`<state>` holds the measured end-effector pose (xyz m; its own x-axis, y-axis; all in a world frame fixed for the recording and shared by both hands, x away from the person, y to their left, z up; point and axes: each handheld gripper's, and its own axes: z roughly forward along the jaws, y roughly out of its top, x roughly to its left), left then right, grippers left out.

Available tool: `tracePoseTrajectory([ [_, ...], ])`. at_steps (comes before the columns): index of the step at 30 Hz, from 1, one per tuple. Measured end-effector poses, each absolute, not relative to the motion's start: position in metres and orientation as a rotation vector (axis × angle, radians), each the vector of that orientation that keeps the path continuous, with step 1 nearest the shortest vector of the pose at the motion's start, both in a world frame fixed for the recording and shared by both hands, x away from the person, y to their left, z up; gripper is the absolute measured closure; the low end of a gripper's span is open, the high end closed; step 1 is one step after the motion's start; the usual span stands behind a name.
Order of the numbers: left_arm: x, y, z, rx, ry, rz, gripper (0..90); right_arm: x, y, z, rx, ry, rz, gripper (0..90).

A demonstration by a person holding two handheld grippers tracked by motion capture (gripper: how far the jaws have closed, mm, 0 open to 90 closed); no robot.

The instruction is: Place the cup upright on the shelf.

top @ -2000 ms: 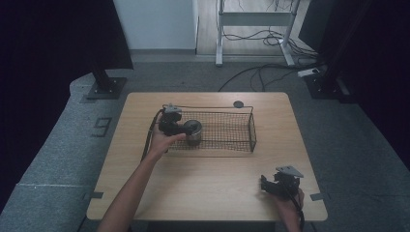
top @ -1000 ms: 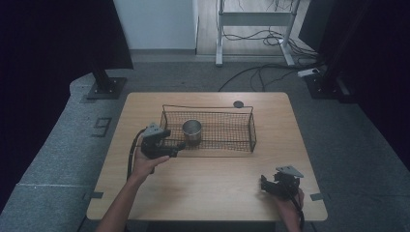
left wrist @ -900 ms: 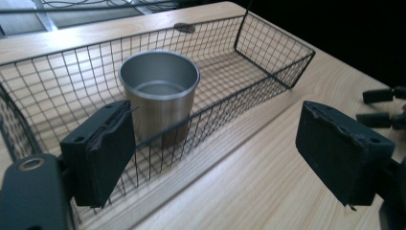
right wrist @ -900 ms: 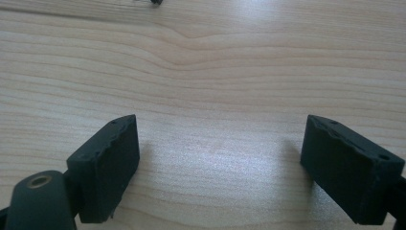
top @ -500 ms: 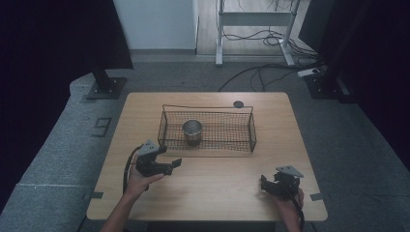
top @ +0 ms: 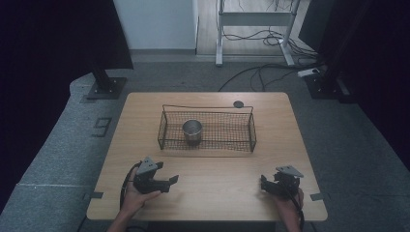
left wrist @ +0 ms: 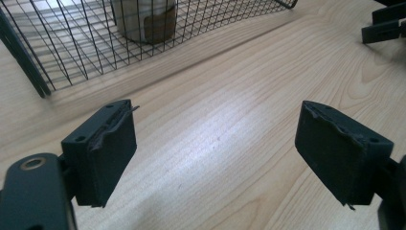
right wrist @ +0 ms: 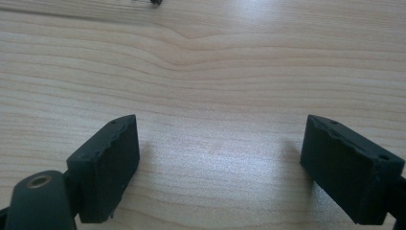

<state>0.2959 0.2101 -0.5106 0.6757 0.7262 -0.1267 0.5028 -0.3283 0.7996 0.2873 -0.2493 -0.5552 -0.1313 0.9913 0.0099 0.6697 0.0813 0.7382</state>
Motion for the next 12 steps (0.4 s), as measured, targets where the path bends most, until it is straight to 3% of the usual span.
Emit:
tracePoseTrajectory([
  [12, 0.2956, 0.2064, -0.5189, 2.016, 0.976, 0.345, 14.4, 0.2873, -0.2493, -0.5552, 1.636, 1.858, 0.829, 13.0],
])
